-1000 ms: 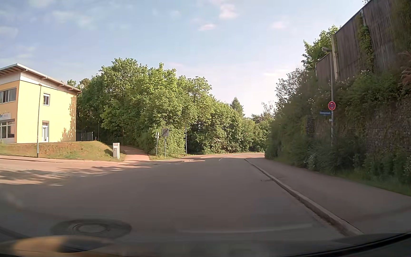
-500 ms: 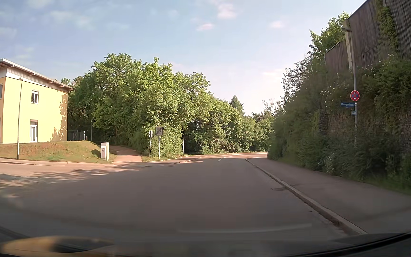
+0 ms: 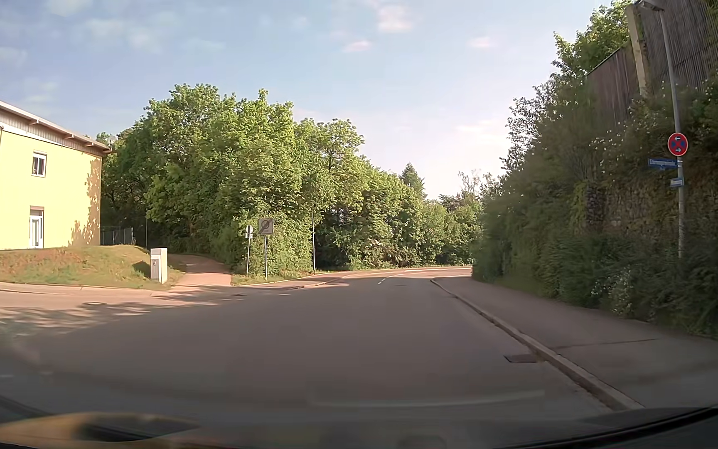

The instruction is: Follow the waypoints while adhering to traffic rules and regulations

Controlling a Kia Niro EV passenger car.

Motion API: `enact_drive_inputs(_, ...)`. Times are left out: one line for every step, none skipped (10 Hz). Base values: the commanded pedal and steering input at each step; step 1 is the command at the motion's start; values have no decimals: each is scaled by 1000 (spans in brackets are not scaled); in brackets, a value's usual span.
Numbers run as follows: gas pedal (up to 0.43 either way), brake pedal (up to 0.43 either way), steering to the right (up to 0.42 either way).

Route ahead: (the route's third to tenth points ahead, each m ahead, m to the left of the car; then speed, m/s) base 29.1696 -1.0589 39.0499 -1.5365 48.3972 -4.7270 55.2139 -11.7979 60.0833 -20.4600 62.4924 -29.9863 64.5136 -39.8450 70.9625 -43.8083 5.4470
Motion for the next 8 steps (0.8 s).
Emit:
enact_drive_inputs(39,0,12)
enact_drive_inputs(39,0,14)
enact_drive_inputs(39,0,15)
enact_drive_inputs(39,0,15)
enact_drive_inputs(39,0,17)
enact_drive_inputs(39,0,19)
enact_drive_inputs(39,0,21)
enact_drive_inputs(39,0,22)
